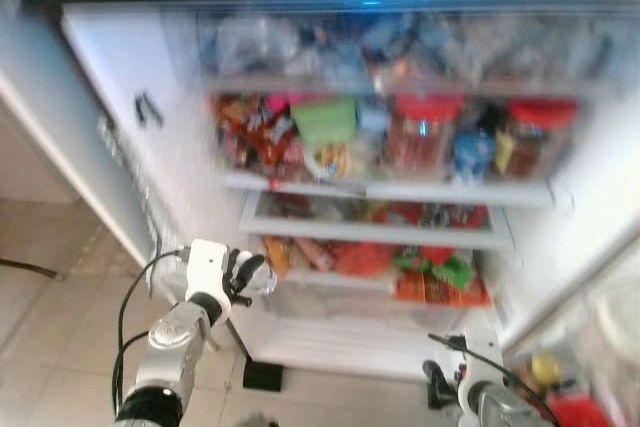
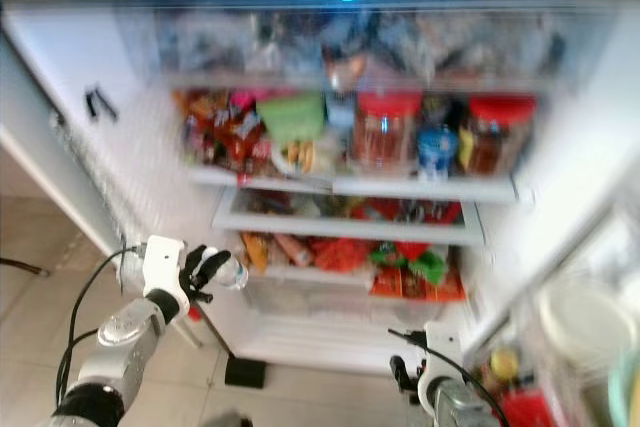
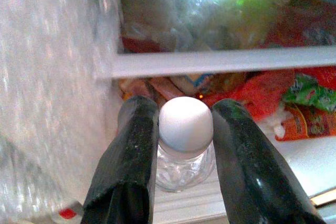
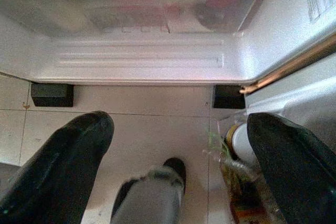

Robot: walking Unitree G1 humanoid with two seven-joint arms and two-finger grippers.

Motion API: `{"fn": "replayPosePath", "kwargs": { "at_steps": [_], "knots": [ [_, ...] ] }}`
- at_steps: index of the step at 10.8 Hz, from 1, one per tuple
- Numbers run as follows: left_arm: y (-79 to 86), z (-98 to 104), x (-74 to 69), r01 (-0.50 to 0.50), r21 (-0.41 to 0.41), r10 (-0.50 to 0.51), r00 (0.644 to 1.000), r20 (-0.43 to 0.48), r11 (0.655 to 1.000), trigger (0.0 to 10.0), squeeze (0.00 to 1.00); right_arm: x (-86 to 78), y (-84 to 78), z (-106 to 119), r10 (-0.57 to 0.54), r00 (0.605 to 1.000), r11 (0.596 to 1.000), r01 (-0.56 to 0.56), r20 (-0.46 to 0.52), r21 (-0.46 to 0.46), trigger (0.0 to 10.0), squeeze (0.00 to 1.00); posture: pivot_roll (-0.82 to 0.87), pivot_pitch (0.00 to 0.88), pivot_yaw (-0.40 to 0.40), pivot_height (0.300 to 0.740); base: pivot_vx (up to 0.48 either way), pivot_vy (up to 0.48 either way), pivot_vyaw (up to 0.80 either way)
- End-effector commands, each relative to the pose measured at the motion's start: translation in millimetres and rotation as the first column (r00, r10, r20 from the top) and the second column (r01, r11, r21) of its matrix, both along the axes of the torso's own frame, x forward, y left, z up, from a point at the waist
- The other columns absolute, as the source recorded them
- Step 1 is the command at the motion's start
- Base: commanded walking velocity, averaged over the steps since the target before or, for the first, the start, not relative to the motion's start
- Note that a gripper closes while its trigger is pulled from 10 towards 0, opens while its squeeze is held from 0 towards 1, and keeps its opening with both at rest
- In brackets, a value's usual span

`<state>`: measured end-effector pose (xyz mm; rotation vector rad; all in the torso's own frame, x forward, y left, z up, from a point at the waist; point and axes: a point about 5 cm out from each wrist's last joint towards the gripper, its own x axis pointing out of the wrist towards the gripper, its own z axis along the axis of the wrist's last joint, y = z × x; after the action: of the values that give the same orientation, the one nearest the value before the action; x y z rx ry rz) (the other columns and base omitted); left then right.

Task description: Restocking fridge

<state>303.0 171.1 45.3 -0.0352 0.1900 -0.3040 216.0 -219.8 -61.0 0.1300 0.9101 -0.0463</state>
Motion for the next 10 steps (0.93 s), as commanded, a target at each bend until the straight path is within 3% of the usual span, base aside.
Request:
{"fn": "replayPosePath", "kwargs": {
  "at_steps": [1, 5, 10],
  "knots": [
    [1.3, 3, 1.4, -0.003, 0.001, 0.003, 1.0, 0.014, 1.0, 10.0, 0.0, -4.5, -0.3, -3, -0.014, 1.0, 1.0, 0.014, -0.006, 0.009, 10.0, 0.0, -0.06, 0.051, 0.051, 0.63, 0.0, 0.0, 0.0],
    [-5.8, 15, 7.5, 0.025, -0.02, -0.024, 0.998, 0.059, 0.999, 10.0, 0.0, -4.6, 0.2, -3, -0.01, 1.0, 1.0, 0.01, -0.002, 0.02, 10.0, 0.0, -0.05, 0.055, 0.05, 0.63, 0.0, 0.0, 0.0],
    [-19.4, 38, 15.2, 0.088, 0.017, -0.09, 0.984, 0.156, 0.996, 10.0, 0.0, -4.3, -0.6, -2, -0.003, 1.0, 1.0, 0.003, -0.003, 0.022, 10.0, 0.0, -0.05, 0.062, 0.043, 0.63, 0.0, 0.0, 0.0]
  ]
}}
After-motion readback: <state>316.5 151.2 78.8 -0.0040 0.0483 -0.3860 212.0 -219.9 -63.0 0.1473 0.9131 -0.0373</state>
